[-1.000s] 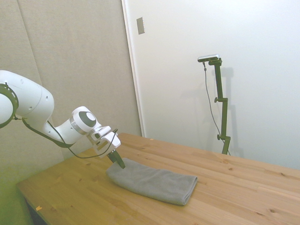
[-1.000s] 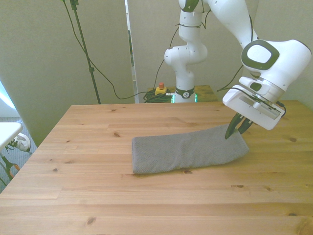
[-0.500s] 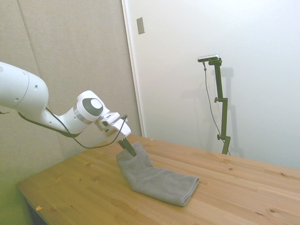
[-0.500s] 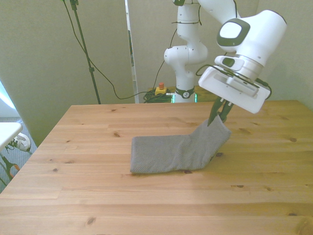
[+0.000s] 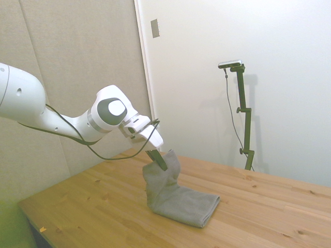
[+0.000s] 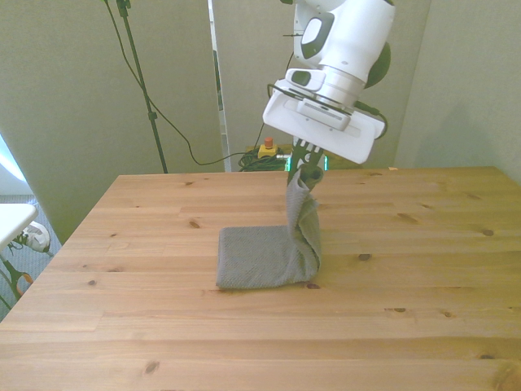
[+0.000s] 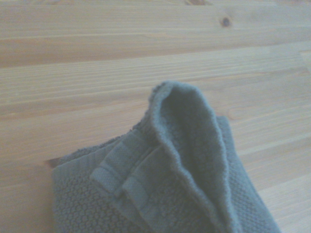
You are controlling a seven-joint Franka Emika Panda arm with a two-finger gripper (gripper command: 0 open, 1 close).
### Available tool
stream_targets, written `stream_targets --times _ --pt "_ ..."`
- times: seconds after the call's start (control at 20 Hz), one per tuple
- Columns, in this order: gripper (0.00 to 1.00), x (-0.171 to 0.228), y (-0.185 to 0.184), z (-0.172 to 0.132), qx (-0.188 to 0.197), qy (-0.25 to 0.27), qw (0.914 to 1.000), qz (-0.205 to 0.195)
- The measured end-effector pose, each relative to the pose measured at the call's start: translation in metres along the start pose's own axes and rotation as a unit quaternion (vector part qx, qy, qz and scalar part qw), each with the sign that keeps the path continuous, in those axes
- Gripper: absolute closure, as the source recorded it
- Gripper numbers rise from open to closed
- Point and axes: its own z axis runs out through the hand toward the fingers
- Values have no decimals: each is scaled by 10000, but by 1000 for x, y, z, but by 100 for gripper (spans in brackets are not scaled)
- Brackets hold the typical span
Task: Fold the towel
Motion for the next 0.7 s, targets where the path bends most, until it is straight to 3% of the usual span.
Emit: stream_targets --times 0.2,0.6,0.65,0.7 --pt "100 34 24 12 267 -288 9991 148" --pt "100 65 45 57 692 -723 9947 220" --pt "0 68 46 63 720 -762 9942 232" --pt "0 70 47 69 728 -812 9937 261"
